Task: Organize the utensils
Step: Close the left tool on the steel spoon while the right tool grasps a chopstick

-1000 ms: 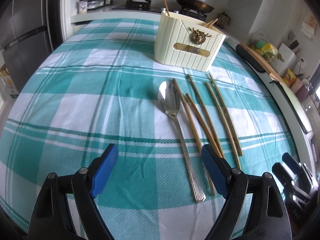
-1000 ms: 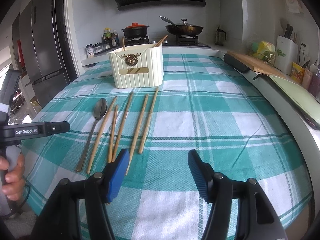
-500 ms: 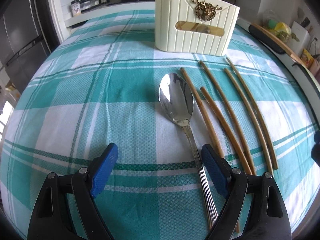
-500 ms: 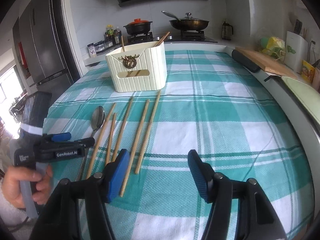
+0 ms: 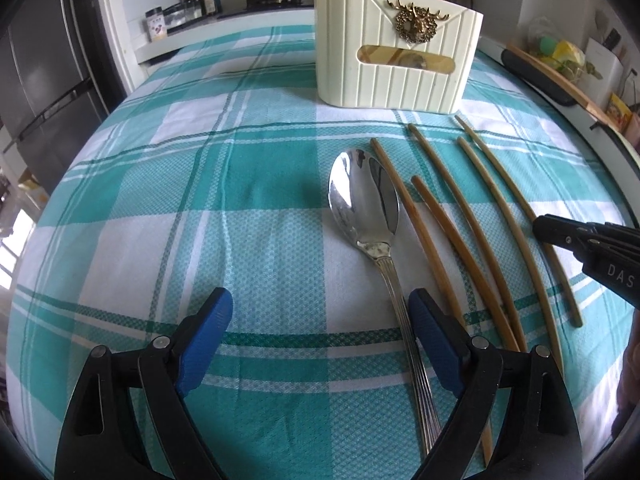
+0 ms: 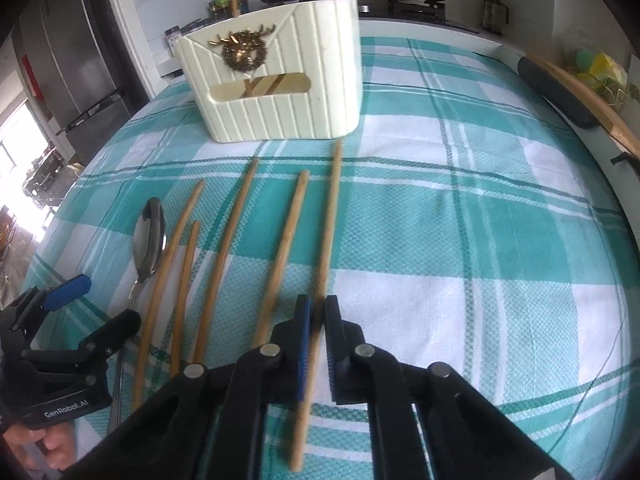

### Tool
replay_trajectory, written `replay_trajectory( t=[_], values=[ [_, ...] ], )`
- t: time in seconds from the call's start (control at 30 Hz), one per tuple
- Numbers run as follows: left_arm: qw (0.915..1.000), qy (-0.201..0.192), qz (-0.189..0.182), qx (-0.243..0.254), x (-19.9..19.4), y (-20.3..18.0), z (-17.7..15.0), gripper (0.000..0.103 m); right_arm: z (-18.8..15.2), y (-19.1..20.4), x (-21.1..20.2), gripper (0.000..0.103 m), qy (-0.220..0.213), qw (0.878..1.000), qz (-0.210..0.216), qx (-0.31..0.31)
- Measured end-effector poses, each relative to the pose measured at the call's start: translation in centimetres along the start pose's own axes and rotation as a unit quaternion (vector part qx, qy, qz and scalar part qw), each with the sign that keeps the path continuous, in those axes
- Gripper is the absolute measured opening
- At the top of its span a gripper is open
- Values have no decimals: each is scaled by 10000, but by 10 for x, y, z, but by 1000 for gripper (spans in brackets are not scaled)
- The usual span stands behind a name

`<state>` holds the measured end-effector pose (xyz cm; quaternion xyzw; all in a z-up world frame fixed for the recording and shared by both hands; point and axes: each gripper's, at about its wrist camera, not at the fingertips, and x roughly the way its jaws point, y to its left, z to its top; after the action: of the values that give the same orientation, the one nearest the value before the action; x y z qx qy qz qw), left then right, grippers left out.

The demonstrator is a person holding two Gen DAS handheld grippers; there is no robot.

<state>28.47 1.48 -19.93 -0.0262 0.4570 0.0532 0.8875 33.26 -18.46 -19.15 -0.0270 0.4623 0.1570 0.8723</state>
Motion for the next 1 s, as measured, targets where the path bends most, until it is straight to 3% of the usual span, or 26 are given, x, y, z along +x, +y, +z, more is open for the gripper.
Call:
replay_trajectory(
  t=[0.43, 0.53, 0.6, 0.63, 0.73, 0.87, 1.0],
  values=[
    [9999, 90, 101, -62, -4, 23, -8, 91, -80, -52, -66, 7, -85, 9943, -928, 527],
    [9998, 171, 62, -10, -4, 24, -6, 90, -86, -55, -71, 10, -88, 9951, -853, 497],
    [9996, 244, -108, 123, -4, 21, -3, 90, -85, -56, -70, 28, -82, 9960, -774, 450],
    [9992, 276, -210, 209, -3, 20, -2, 90, -83, -56, -70, 42, -77, 9966, -695, 424],
    [9972, 385, -463, 453, 0, 16, 3, 90, -77, -55, -70, 44, -33, 9975, -672, 211],
    [9945, 433, -492, 817, 6, 9, 11, 92, -69, -55, -66, 44, 159, 9977, -648, -104],
    [9929, 561, -587, 870, 15, 8, 24, 93, -62, -57, -59, 44, 352, 9977, -533, -213]
  ],
)
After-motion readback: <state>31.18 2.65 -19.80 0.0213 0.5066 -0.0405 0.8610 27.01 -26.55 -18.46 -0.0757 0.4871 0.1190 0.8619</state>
